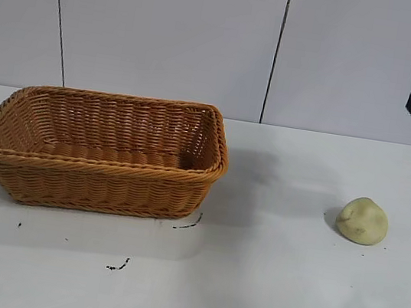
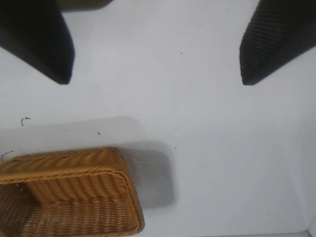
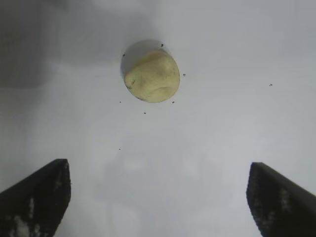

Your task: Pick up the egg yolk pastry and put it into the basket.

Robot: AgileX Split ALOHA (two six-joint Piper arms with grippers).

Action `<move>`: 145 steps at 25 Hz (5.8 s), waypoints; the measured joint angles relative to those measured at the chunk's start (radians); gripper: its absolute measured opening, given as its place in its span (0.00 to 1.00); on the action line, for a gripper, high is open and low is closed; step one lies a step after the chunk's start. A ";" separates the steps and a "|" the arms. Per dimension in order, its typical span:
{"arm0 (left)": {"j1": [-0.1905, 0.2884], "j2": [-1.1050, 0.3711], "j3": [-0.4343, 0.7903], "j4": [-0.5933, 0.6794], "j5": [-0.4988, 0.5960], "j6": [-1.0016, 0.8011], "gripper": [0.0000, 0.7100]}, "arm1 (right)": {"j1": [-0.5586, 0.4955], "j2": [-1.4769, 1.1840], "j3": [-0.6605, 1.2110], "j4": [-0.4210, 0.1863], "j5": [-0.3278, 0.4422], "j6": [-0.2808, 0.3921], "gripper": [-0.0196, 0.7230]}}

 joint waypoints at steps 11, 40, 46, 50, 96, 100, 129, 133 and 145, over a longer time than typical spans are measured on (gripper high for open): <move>0.000 0.000 0.000 0.000 0.000 0.000 0.98 | 0.065 0.127 -0.001 -0.058 -0.079 0.028 0.96; 0.000 0.000 0.000 0.000 0.000 0.000 0.98 | 0.050 0.412 -0.002 -0.080 -0.282 0.051 0.96; 0.000 0.000 0.000 0.000 0.000 0.000 0.98 | 0.050 0.412 -0.002 -0.080 -0.282 0.051 0.96; 0.000 0.000 0.000 0.000 0.000 0.000 0.98 | 0.050 0.412 -0.002 -0.080 -0.280 0.051 0.96; 0.000 0.000 0.000 0.000 0.000 0.000 0.98 | 0.307 0.143 -0.420 -0.075 -0.013 0.055 0.17; 0.000 0.000 0.000 0.000 0.000 0.000 0.98 | 0.431 0.154 -0.426 -0.075 -0.082 0.062 0.17; 0.000 0.000 0.000 0.000 0.000 0.000 0.98 | 0.661 0.548 -0.428 -0.059 -0.404 0.096 0.86; 0.000 0.000 0.000 0.000 0.000 0.000 0.98 | 0.661 0.481 -0.428 -0.070 -0.363 0.117 0.95; 0.000 0.000 0.000 0.000 0.000 0.000 0.98 | 0.500 0.272 -0.430 -0.084 -0.192 0.178 0.96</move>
